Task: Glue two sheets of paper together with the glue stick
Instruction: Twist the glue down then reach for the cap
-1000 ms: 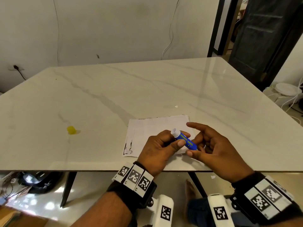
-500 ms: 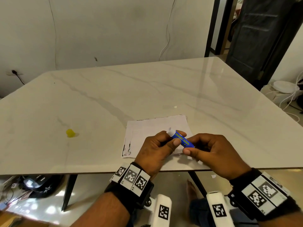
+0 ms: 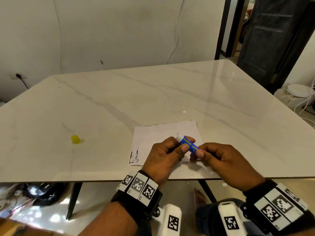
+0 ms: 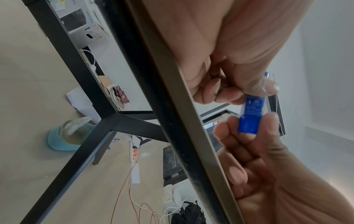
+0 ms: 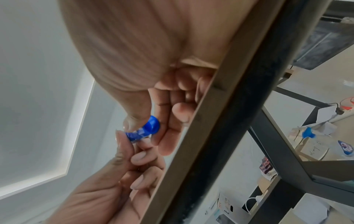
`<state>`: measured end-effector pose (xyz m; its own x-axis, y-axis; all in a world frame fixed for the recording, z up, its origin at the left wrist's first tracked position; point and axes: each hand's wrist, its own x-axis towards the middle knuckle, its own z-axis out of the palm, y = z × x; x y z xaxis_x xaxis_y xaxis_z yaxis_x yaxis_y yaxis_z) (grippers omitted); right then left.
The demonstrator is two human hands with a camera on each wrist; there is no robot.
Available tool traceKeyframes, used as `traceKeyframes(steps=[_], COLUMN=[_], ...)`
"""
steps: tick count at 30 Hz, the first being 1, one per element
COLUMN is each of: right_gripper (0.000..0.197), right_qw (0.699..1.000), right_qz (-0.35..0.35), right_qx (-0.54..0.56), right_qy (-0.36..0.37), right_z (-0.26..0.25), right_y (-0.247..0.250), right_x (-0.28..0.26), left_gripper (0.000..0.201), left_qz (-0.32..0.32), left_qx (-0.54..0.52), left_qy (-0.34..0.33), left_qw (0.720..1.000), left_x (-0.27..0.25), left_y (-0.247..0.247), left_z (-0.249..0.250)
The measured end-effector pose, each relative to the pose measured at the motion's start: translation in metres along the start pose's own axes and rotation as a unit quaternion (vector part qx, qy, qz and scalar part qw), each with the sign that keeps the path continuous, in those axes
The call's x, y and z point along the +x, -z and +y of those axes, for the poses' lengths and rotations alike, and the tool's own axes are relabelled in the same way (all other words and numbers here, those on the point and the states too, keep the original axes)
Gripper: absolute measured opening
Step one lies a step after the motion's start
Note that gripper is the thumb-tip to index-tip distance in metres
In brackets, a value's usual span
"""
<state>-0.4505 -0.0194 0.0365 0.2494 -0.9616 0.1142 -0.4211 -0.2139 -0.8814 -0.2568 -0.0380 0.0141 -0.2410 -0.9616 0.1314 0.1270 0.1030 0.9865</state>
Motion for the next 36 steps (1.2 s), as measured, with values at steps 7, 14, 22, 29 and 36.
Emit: traceKeyframes(steps=[7, 14, 22, 29, 36], right_gripper=[0.028, 0.025, 0.053, 0.054, 0.077], right_qw=[0.999, 0.998, 0.997, 0.996, 0.994], right_qz=[0.051, 0.059, 0.074, 0.054, 0.043], right_qx=[0.006, -0.006, -0.029, -0.053, -0.057], right_qy=[-0.001, -0.005, -0.003, -0.047, -0.077], right_z=[0.008, 0.004, 0.006, -0.004, 0.0], right_y=[-0.002, -0.001, 0.0, 0.001, 0.006], right_x=[0.0, 0.001, 0.001, 0.0, 0.001], left_gripper=[0.022, 0.027, 0.046, 0.032, 0.05], left_qz=[-0.005, 0.001, -0.011, 0.214, 0.245], left_qx=[0.044, 0.019, 0.003, 0.406, 0.593], left_qy=[-0.016, 0.0, 0.034, -0.047, 0.164], left_qw=[0.999, 1.0, 0.999, 0.887, 0.749], left_x=[0.001, -0.001, -0.006, -0.013, -0.014], left_y=[0.001, -0.002, 0.006, 0.133, 0.247], left_z=[0.0, 0.006, 0.028, 0.086, 0.091])
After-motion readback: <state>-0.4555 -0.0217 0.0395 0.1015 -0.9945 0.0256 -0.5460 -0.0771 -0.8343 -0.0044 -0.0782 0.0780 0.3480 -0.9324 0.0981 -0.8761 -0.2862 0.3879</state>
